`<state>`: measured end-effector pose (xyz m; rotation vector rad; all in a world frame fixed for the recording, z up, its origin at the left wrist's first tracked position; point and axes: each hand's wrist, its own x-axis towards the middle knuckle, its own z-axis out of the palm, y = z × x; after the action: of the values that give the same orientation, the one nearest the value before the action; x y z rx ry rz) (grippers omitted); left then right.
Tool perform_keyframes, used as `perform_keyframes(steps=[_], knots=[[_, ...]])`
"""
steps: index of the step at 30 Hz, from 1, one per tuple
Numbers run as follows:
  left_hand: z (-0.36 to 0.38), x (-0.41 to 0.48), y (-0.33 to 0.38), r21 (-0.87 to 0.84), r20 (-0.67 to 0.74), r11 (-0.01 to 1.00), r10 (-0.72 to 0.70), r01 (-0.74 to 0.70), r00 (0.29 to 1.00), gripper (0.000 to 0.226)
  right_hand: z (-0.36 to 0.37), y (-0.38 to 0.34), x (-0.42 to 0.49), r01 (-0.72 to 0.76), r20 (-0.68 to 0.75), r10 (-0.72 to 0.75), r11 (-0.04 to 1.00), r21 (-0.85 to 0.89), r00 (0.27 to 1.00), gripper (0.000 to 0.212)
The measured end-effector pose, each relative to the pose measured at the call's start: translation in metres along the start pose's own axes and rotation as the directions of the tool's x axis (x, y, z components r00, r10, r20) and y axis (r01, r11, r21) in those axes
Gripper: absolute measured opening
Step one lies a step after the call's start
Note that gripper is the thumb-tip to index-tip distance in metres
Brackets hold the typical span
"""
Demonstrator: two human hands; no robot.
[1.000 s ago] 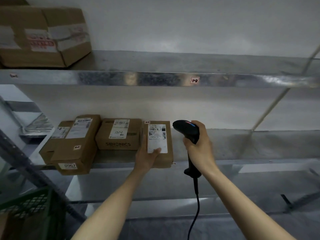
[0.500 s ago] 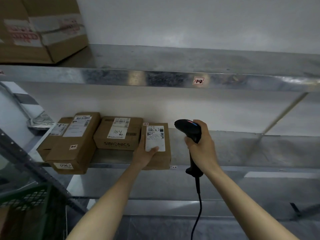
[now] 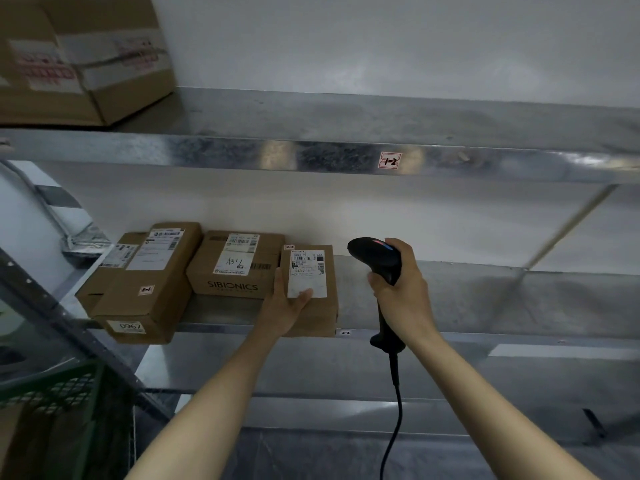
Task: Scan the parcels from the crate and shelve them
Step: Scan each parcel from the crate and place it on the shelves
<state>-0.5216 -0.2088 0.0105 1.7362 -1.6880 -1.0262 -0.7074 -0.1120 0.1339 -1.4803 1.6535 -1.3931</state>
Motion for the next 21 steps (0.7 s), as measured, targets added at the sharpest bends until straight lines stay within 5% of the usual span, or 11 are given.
perform_keyframes(steps=[11,21], knots=[[0.024,-0.041,-0.009,0.202,-0.2,0.976,0.117,-0.076,0.973,0.102,-0.005,-0.001,-0.018,0.009,0.0,-0.009,0.999,0.04,1.0,0.051],[0.036,-0.03,-0.006,0.354,-0.299,0.934,0.065,0.047,0.952,0.099,-0.005,0.008,-0.021,-0.019,0.006,0.019,1.0,0.024,1.0,0.051]])
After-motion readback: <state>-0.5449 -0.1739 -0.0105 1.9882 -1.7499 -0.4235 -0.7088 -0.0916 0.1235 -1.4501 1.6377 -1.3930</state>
